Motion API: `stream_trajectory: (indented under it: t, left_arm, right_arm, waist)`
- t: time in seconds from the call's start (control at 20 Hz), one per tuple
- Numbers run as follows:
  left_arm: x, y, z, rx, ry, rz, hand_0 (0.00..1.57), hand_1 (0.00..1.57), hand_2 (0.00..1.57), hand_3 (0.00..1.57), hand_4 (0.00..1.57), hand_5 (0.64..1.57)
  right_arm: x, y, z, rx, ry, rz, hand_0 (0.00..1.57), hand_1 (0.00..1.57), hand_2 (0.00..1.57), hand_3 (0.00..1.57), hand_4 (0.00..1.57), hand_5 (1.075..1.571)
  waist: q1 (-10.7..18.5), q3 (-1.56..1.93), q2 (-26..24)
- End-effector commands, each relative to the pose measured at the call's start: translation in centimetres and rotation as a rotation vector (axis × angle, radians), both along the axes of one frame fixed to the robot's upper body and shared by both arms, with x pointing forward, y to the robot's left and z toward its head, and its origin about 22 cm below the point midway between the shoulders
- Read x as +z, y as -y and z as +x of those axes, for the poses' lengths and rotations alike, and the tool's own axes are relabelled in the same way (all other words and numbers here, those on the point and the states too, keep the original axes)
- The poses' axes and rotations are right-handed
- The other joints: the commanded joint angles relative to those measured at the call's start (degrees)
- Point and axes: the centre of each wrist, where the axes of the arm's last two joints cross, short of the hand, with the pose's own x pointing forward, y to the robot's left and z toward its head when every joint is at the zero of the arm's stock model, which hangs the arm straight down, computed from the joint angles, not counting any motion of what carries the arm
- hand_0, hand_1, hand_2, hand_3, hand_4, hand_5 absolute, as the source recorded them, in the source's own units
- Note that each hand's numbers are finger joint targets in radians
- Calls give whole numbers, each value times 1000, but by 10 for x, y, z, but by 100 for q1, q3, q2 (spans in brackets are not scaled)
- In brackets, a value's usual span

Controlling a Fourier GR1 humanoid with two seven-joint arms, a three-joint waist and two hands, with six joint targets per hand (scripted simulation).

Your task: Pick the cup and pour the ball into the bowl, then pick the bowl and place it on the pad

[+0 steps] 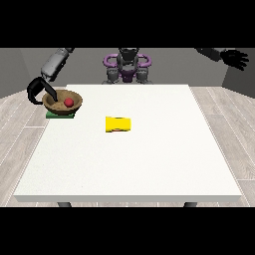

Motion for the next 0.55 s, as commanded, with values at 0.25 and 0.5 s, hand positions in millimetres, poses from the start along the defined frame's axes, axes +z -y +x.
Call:
stream_trajectory:
  t: [0.25,0.5]
  left_arm:
    - [-19,95,31,-136,-115,-18,0,0,0,0,902,1559]
    - [-69,82,12,-54,-327,-32,0,0,0,0,902,1559]
  right_arm:
    - [-7,-1,3,9,-122,20,0,0,0,0,0,1359]
    - [16,-42,35,224,-59,86,0,0,0,0,476,1434]
  waist:
    - [34,13,-974]
    - [-399,-12,-2169]
